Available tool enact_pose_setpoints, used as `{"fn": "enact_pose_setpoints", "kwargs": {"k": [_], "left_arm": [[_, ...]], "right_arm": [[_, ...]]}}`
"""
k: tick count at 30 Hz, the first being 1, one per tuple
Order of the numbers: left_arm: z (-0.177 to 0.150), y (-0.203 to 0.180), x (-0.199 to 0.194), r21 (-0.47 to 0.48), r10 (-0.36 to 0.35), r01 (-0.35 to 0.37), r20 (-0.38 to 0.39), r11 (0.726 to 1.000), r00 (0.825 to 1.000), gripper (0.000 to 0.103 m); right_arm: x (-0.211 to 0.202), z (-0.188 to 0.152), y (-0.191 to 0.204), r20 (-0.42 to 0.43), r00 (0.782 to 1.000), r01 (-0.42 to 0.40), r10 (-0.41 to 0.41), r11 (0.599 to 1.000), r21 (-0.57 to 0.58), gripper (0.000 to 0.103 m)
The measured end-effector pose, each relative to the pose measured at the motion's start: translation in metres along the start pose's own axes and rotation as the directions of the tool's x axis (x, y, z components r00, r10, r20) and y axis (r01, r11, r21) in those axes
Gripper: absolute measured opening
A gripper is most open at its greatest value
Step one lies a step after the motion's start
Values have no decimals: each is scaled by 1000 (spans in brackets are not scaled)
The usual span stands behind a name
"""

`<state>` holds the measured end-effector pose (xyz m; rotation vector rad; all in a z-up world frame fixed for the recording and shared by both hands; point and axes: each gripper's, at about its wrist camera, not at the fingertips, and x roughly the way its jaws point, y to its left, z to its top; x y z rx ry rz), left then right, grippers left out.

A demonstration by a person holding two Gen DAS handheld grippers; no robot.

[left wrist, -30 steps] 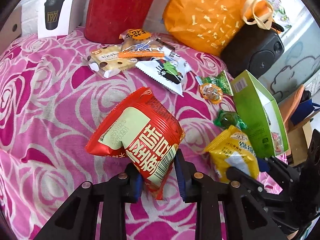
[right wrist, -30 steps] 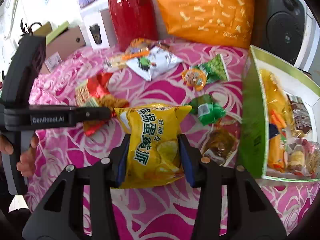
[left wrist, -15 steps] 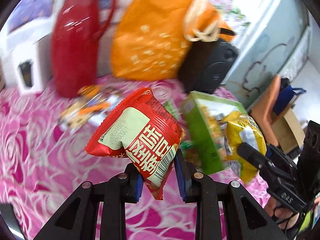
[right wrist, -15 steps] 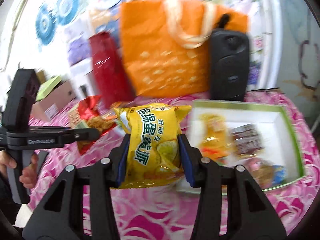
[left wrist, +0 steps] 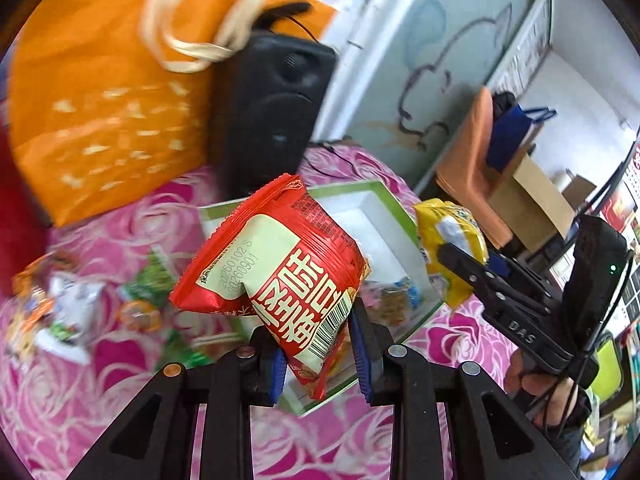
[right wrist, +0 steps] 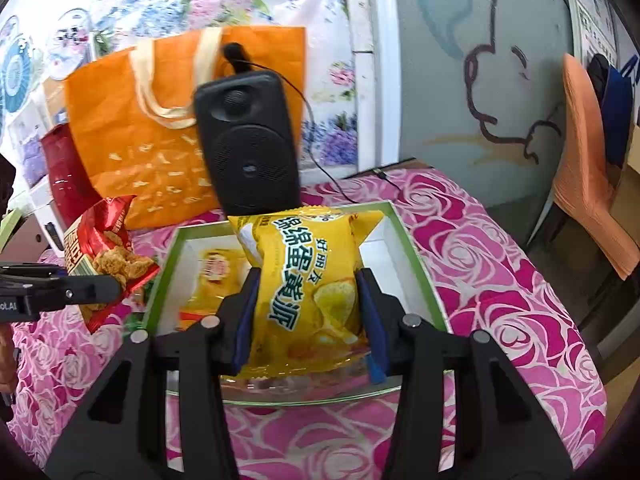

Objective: Organize snacks
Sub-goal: 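Carry both bags into the green box and open both tools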

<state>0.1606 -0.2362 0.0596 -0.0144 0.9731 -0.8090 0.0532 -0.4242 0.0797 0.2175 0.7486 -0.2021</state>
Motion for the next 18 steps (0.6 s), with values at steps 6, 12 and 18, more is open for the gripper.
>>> {"fn": "enact_pose_setpoints", "kwargs": {"k": [6,12,18], "left_arm": [[8,-16,49,14,-23,24,-87,1000,996,28],[7,-17,83,42,0,6,-147,999,989,29],[6,-4,76,42,115,-113,-48,993,992,84]], "right_arm": [[26,-4,-18,-34,999,13,-13,1000,1,49],[61,-9,-24,-77,996,36,-38,999,-29,50],[66,-19,-15,-58,992,103,-111,988,-118,94]]}}
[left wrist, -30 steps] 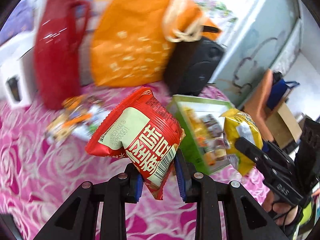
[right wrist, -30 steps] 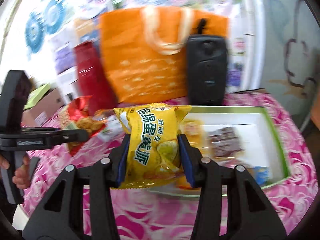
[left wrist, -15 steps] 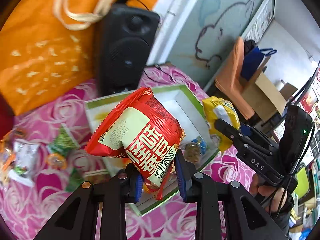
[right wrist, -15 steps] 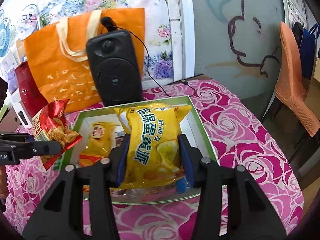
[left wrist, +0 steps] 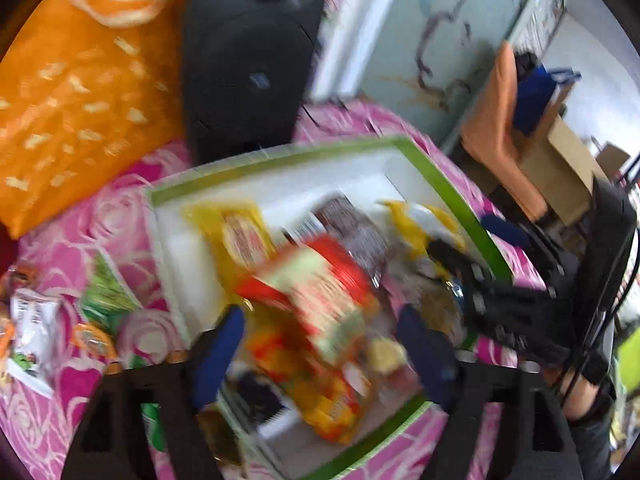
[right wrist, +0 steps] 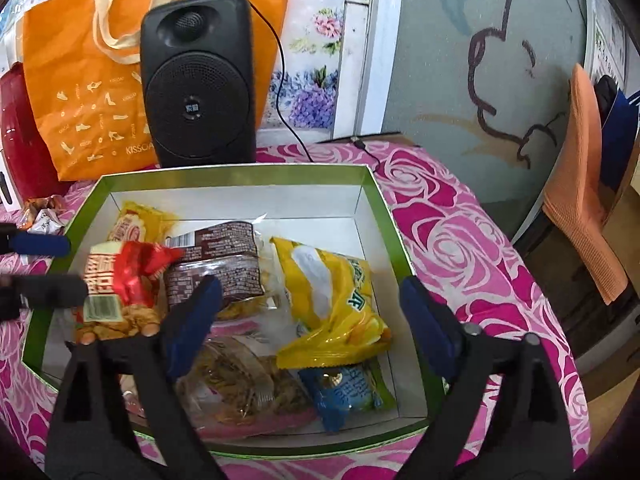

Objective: Organize snacks
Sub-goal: 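Carry both bags into the green box and open both tools, then move both tools back toward the remaining snacks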

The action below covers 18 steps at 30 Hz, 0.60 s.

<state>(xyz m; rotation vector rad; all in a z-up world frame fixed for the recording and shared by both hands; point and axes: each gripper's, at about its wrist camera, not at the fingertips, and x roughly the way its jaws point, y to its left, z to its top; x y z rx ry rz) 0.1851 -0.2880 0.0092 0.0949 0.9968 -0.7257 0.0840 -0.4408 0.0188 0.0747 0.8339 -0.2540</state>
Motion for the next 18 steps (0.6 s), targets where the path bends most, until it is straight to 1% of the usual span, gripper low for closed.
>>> {"fn": "enact_pose_setpoints", "kwargs": {"k": [1,3,8,11,14,18], "left_arm": [[1,3,-7,-4,16,-16,32,1000,999,85],[4,8,-13,-14,29,-29,39,999,999,86],[4,18,-28,-55,26,-23,60,998,998,86],[-1,20,-39,-51,25,-21,65,998,998,86],[-6,20,-54,-38,39,-36,84,999,996,86],[-18,29,-84,-35,77,-73,120,997,990,86]], "right_arm": [[-1,0,-1,-3,1000,-4,4,1000,7,95],[-5,0,-1,-7,1000,-12,13,1000,13,99],[-16,5,9,2,1000,-18,18,1000,-4,101],[-28,10,18,20,999,-33,33,999,-10,102],[-45,16,31,48,998,-44,45,999,-26,102],[-68,20,54,80,992,-96,99,994,-46,102]]}}
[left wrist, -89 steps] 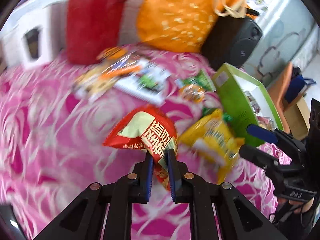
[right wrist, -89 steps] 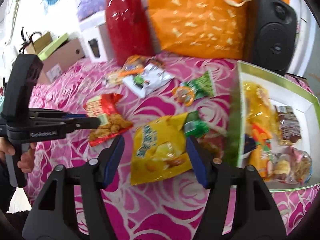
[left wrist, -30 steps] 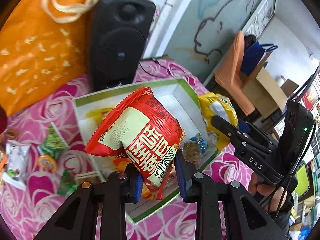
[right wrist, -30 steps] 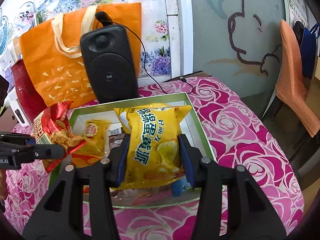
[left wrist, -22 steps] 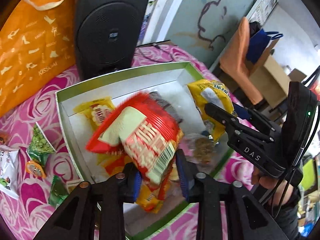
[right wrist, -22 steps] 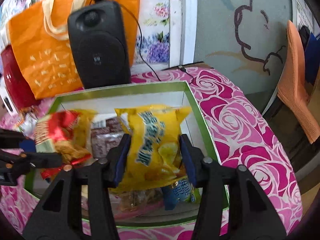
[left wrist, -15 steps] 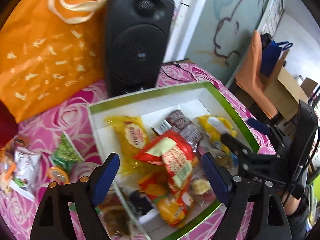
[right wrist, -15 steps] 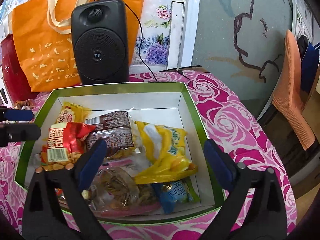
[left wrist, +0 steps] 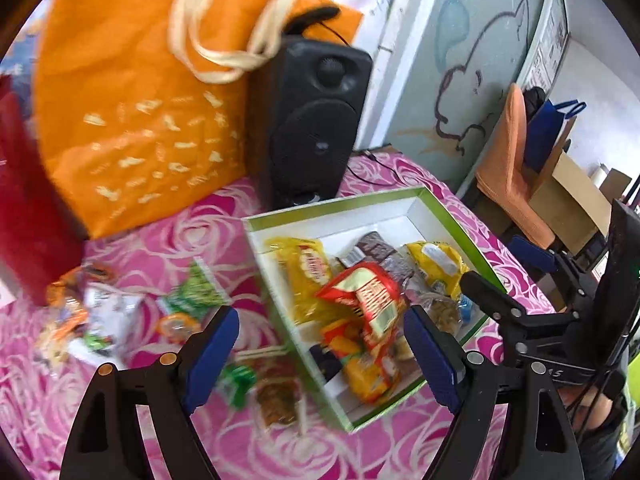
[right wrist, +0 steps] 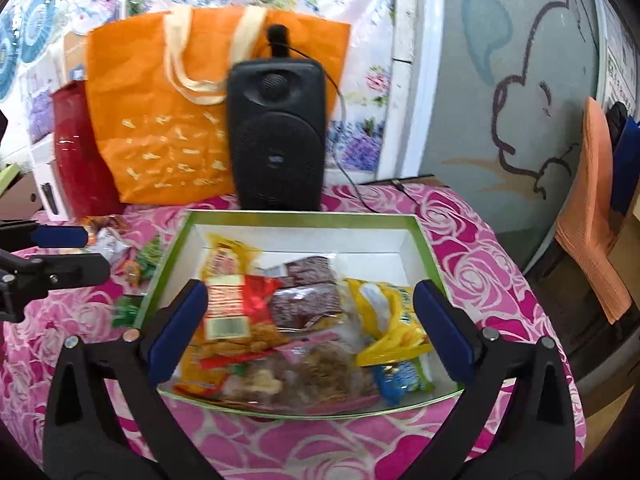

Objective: Organize snacks
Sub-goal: 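Move both tools back toward the remaining snacks, then grasp the square cracker packet with the left tool while the right tool grasps the green candy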

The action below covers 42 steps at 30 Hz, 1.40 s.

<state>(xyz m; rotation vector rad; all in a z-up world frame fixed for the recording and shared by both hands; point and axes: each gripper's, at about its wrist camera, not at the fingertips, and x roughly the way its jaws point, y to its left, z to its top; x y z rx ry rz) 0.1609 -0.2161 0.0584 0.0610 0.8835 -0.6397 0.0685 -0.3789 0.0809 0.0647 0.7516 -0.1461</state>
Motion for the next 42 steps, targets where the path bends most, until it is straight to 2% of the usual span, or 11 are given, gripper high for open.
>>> {"fn": "enact_pose_setpoints", "kwargs": {"k": [6,10,17,22,27,32,35,37,38,39,42], "left_arm": [[-27,42,-43,-59,94,-91,50,994,994,86],[-47,81,-57,-145,124,-117,38,982,992,86],[-92,147,-76,-292,175,-162,17,942,985,86],[-114,178,-86,-327,208,-198,-6,924,978,86],[-123,207,-89,-343,221,-214,-19,915,975,86],[-116,231,-77,-338,237,-237,-44,911,971,81],[-105,247,-61,-337,233,-238,-58,911,971,76],[-98,257,-48,-351,236,-246,-70,904,969,75],[-94,264,-40,-359,243,-253,-75,898,967,75],[-91,268,-34,-364,250,-261,-76,894,965,75],[-83,277,-17,-361,258,-270,-81,893,963,75]], "right_arm": [[-16,3,43,26,994,-107,108,994,-31,102],[-15,1,72,30,974,-223,224,974,-25,102],[10,-11,146,-132,947,-312,293,937,-157,102],[43,-19,186,-238,921,-358,309,912,-201,101],[81,-25,207,-325,915,-331,240,906,-263,81],[103,-32,212,-365,918,-280,154,904,-324,76],[113,-37,216,-372,924,-241,89,890,-387,58],[116,-40,216,-363,930,-211,51,884,-417,51],[117,-41,217,-355,934,-199,37,881,-430,39],[116,-41,216,-355,934,-197,36,881,-430,24],[107,-37,209,-368,920,-272,137,898,-346,24]]}}
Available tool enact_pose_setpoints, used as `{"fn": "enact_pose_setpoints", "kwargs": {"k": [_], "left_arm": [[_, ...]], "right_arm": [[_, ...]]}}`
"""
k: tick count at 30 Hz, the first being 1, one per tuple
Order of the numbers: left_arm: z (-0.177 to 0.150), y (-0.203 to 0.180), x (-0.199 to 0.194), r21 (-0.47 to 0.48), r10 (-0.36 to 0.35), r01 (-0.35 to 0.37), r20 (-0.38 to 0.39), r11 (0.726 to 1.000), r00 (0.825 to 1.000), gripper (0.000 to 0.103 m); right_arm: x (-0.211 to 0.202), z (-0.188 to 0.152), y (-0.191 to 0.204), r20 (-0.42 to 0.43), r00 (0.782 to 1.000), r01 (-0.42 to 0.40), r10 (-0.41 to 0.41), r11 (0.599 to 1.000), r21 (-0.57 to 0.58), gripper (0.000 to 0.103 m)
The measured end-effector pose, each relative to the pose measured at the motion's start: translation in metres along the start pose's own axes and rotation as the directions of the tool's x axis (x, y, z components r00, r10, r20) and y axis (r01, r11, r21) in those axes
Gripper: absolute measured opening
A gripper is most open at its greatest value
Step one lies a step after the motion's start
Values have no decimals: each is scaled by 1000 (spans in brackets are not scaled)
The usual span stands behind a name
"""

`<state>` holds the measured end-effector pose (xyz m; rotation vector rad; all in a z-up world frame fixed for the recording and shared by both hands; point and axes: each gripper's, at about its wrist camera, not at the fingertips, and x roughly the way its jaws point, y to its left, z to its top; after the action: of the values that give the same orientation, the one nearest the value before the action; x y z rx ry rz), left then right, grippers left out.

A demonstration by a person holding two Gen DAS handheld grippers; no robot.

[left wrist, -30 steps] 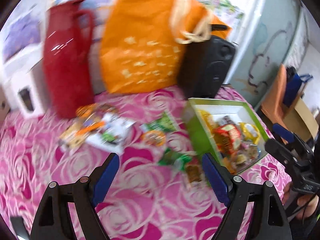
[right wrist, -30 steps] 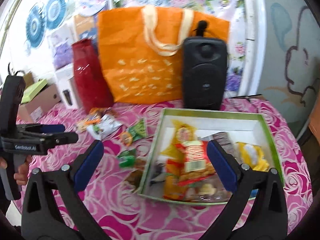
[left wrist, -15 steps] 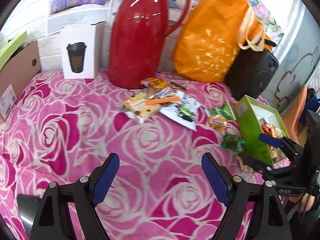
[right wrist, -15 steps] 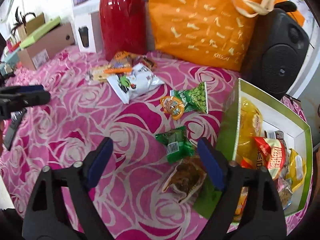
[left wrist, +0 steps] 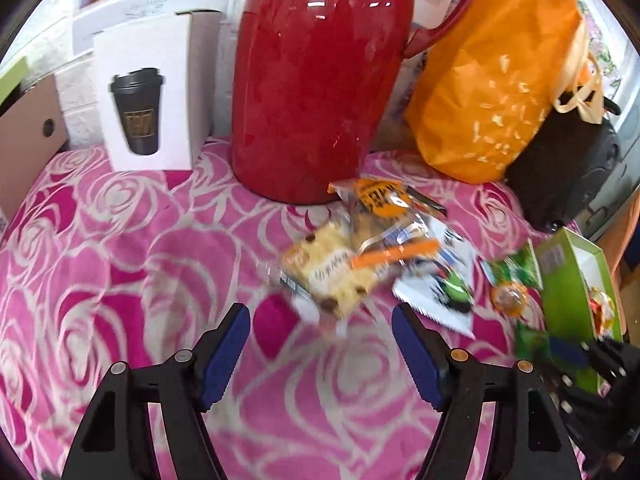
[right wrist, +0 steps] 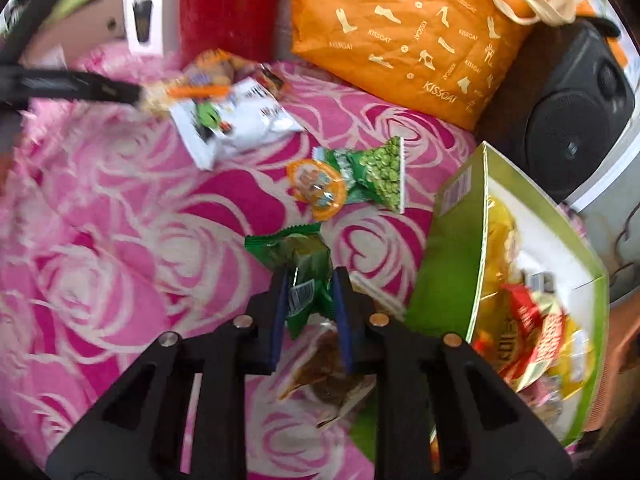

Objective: Organize snacks
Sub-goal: 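Grasp the square cracker packet with the left tool while the right tool grasps the green candy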

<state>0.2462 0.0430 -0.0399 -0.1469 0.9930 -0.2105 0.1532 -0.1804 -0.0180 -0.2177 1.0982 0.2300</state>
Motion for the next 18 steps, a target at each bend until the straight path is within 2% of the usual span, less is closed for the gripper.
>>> {"fn": "enact_pose_setpoints", "kwargs": {"k": [4,9,11,14,15,18], "left_arm": [[15,-4,20,65,6,-5,-18,998,1000,75],[33,-5,34,110,7,-4,-24,994,1000,78],[37,-4,37,116,-5,9,-27,993,1000,84],[34,0,44,117,-6,11,-43,993,999,83],[32,1,46,117,-25,32,-58,993,998,82],[20,-3,44,166,-8,15,-47,986,999,66]], "right_arm": [[-16,0,-6,39,992,-123,121,990,65,24],[-23,2,-1,47,978,-207,204,976,74,24],[-21,2,3,44,971,-236,233,968,80,24],[-18,1,13,35,965,-262,260,962,70,25],[-17,1,16,35,963,-270,268,961,65,25],[-15,-1,20,34,958,-287,286,956,66,25]]}}
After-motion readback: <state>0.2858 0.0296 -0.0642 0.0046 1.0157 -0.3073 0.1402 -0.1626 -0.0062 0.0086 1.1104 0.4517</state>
